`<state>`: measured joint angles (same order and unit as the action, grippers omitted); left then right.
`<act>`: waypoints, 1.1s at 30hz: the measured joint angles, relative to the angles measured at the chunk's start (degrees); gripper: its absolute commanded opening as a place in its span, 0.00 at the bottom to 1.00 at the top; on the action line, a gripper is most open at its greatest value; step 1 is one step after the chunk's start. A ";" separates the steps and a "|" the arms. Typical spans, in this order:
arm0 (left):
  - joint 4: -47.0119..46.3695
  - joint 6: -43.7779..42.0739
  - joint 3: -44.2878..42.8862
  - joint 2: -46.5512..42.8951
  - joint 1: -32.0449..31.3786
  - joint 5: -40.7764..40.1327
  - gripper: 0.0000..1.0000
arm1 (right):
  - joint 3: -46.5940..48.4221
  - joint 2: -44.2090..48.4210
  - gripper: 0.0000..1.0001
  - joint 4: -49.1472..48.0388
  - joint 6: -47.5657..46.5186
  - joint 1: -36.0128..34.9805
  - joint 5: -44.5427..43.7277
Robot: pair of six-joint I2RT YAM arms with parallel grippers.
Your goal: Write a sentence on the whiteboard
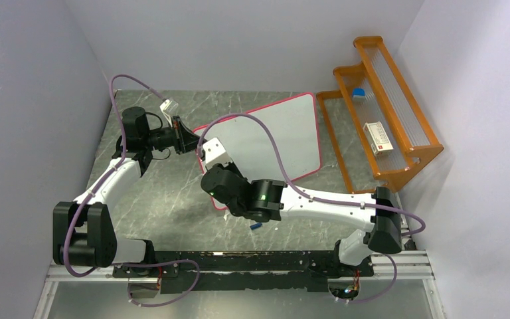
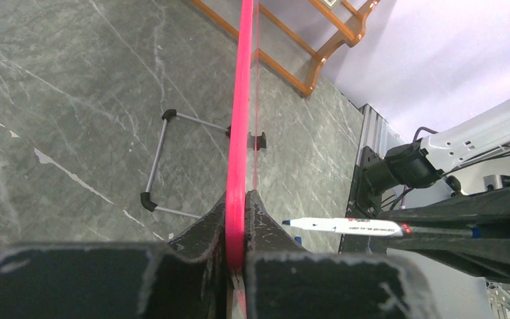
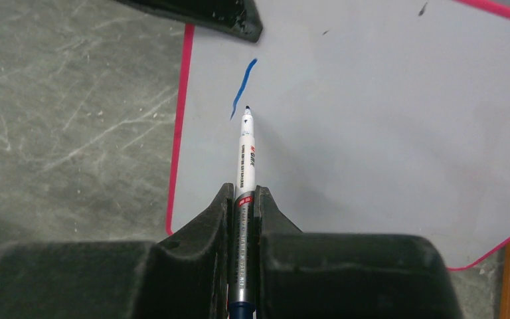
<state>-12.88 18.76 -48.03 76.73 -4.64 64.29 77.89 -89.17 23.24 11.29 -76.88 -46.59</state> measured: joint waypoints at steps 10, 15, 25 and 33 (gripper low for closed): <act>-0.07 0.07 0.00 0.00 -0.02 0.02 0.05 | -0.28 0.37 0.00 -5.92 -3.45 1.11 -1.44; -0.09 0.07 0.00 0.00 -0.02 0.02 0.05 | -0.28 -0.07 0.00 -7.06 -4.28 1.81 -1.33; -0.13 0.09 0.02 0.00 -0.02 0.04 0.05 | -0.22 -1.86 0.00 -8.02 -4.96 2.84 0.37; -0.13 0.09 0.02 0.00 -0.02 0.04 0.05 | -0.22 -1.97 0.00 -8.85 -5.14 3.23 1.07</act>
<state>-13.02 18.85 -48.01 76.73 -4.67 64.34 77.67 -91.13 14.39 6.15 -73.65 -45.52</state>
